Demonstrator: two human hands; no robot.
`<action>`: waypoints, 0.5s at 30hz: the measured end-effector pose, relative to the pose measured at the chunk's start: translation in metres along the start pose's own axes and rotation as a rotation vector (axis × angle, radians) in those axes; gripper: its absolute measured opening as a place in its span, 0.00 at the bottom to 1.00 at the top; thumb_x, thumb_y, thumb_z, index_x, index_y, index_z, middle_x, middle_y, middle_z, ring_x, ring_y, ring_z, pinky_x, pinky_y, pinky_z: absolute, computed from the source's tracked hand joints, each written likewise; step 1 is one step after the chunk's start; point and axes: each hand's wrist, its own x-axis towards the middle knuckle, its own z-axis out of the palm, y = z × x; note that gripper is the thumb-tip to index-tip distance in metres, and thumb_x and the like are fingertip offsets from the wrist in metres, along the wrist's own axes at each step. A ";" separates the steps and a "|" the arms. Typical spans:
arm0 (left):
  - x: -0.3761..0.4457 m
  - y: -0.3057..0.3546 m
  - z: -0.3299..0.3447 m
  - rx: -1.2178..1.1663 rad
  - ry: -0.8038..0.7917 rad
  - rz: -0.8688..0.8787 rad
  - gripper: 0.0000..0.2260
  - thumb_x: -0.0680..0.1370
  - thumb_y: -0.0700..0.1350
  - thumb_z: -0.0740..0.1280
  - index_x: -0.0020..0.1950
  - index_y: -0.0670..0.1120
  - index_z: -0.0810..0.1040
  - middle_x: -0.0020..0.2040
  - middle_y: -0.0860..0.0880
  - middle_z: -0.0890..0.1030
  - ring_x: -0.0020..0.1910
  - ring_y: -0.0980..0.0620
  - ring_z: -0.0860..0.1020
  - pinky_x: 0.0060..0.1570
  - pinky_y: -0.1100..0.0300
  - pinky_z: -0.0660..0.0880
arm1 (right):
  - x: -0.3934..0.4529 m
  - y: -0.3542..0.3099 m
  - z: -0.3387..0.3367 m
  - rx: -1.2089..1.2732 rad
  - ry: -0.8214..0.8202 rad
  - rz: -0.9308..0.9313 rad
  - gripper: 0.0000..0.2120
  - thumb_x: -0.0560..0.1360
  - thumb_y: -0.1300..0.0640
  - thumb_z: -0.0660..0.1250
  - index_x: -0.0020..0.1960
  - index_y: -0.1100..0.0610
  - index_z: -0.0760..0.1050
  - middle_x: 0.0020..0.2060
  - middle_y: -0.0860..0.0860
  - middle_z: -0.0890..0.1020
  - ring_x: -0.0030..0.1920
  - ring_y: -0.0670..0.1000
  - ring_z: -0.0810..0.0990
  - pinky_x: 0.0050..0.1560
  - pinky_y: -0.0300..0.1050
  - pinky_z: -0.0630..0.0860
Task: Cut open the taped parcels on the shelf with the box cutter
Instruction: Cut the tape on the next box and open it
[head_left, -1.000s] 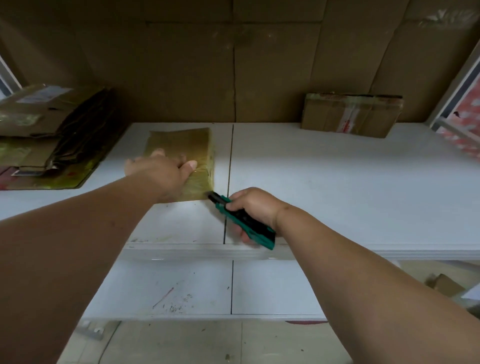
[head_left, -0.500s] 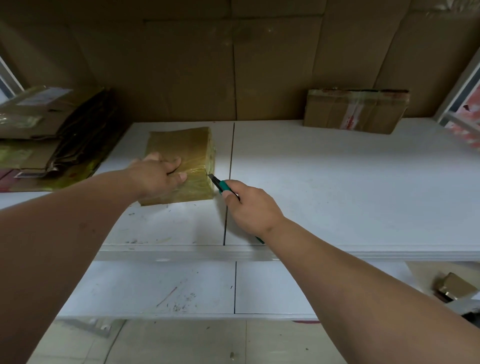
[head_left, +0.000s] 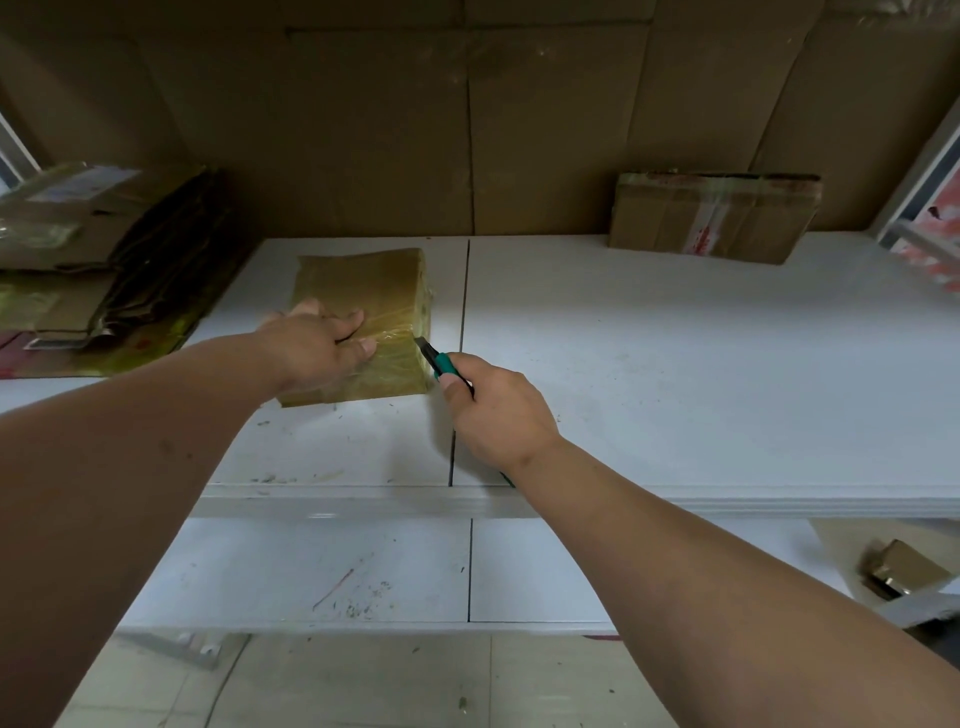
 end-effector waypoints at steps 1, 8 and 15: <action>0.001 0.001 0.000 0.009 0.003 0.001 0.29 0.77 0.69 0.50 0.77 0.62 0.57 0.71 0.48 0.63 0.71 0.41 0.60 0.69 0.46 0.61 | 0.001 -0.002 0.001 -0.016 -0.003 0.001 0.11 0.83 0.49 0.54 0.60 0.46 0.73 0.34 0.46 0.75 0.38 0.52 0.76 0.33 0.43 0.66; 0.000 0.004 0.000 -0.009 0.008 0.015 0.29 0.78 0.68 0.51 0.78 0.60 0.58 0.71 0.47 0.63 0.71 0.41 0.60 0.70 0.47 0.61 | 0.000 -0.004 0.009 -0.194 0.021 -0.010 0.11 0.83 0.51 0.52 0.57 0.52 0.71 0.32 0.47 0.72 0.35 0.54 0.74 0.37 0.46 0.66; 0.008 -0.002 0.005 -0.008 0.006 0.018 0.30 0.77 0.70 0.51 0.77 0.61 0.58 0.70 0.48 0.63 0.70 0.42 0.62 0.69 0.46 0.63 | 0.001 -0.005 0.010 -0.424 0.029 -0.052 0.09 0.82 0.53 0.52 0.56 0.53 0.68 0.30 0.47 0.69 0.32 0.54 0.71 0.39 0.48 0.63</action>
